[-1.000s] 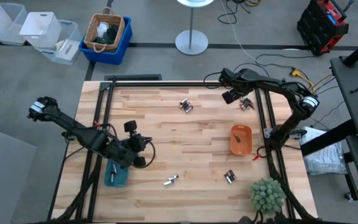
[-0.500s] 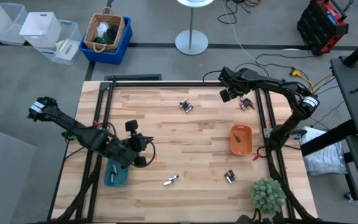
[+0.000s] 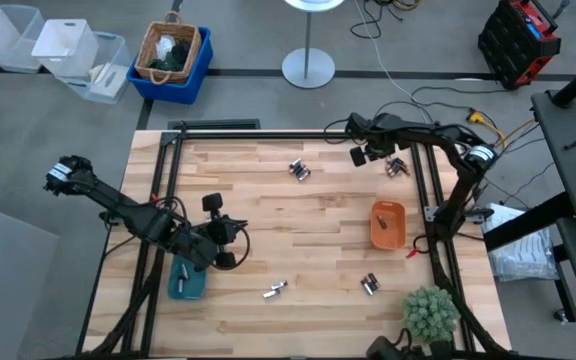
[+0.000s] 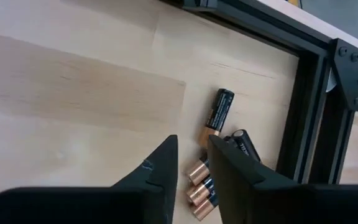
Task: Sort batteries
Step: Put the black battery into the orange bin
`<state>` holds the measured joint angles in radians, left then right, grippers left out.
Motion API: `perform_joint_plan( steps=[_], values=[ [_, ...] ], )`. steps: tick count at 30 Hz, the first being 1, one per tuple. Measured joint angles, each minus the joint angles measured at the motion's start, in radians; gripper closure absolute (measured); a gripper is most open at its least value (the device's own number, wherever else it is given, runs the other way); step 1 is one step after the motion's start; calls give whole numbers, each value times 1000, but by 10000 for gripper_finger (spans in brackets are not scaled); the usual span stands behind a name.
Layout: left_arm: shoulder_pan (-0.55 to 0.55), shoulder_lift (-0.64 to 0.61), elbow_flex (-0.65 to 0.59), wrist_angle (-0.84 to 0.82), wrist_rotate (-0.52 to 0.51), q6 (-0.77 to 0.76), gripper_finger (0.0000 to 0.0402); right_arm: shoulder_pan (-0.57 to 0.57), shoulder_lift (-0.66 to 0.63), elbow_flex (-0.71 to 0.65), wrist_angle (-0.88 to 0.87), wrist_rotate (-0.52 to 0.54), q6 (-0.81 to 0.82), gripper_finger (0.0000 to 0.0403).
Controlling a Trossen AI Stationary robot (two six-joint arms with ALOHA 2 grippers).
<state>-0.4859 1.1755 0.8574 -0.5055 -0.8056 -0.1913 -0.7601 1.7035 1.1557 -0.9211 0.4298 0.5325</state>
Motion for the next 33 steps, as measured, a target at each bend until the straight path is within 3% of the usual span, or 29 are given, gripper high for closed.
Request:
perform_joint_plan(
  steps=[6,10,24,33],
  values=[
    [0,0,0,0,0,0,402,0,15,0,-1,42,25,358],
    [0,0,0,0,0,0,402,0,14,0,-26,43,30,353],
    [0,0,0,-1,0,0,402,0,13,-5,-69,45,31,239],
    [0,0,0,-1,1,-2,402,1,2,-11,-61,69,-6,194]
  ],
)
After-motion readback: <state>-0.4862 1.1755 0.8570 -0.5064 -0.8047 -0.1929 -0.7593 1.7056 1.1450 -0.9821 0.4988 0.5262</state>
